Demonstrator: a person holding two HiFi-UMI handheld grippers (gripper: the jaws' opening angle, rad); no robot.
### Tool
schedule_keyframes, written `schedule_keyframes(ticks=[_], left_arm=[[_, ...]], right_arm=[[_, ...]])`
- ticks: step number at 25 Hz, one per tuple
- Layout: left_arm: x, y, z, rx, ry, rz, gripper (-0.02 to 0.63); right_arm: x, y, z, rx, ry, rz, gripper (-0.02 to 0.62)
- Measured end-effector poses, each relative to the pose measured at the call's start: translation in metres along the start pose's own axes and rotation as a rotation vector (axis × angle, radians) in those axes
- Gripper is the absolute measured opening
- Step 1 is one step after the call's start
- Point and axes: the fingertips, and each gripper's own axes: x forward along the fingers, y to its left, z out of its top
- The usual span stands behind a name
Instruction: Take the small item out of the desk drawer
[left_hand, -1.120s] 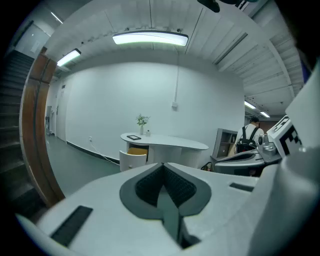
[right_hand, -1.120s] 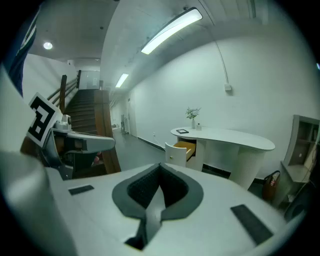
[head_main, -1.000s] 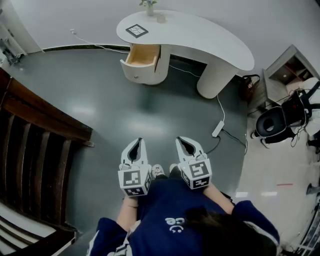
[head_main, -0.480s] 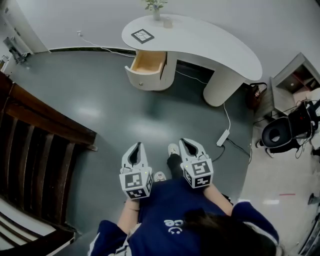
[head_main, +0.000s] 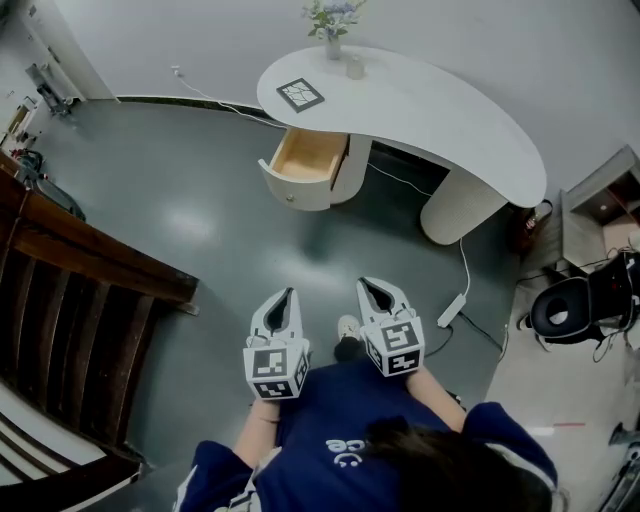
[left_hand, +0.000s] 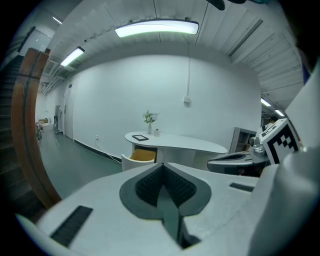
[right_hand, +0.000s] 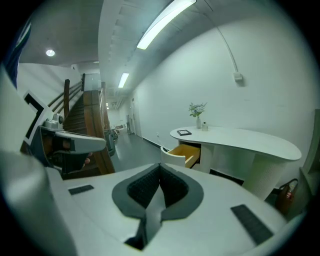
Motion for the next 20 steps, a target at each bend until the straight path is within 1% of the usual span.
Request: schedule_keyframes(ticks=[3, 6, 11, 17, 20], left_arm=[[0.026, -0.002, 0.011, 0.006, 0.001, 0.016, 0.003], [0.049, 0.001, 0.02, 0.007, 0.003, 0.05, 0.003], [0.08, 0.009, 0.032, -0.008, -0.007, 0.113, 0.003], [0.106, 0.005, 0.034, -0.015, 0.005, 0.153, 0.003], [0.112, 0.003, 0.032, -0.01, 0.021, 0.148, 0.003]], right_arm=[[0.018, -0.021, 0.01, 0.01, -0.007, 0.026, 0.008], [0.035, -0.039, 0.018, 0.011, -0.011, 0.054, 0.008], [0.059, -0.072, 0.023, 0.001, 0.026, 0.059, 0.009], [0.076, -0.097, 0.023, -0.008, 0.056, 0.084, 0.008], [0.081, -0.103, 0.02, 0.006, 0.066, 0.082, 0.009]])
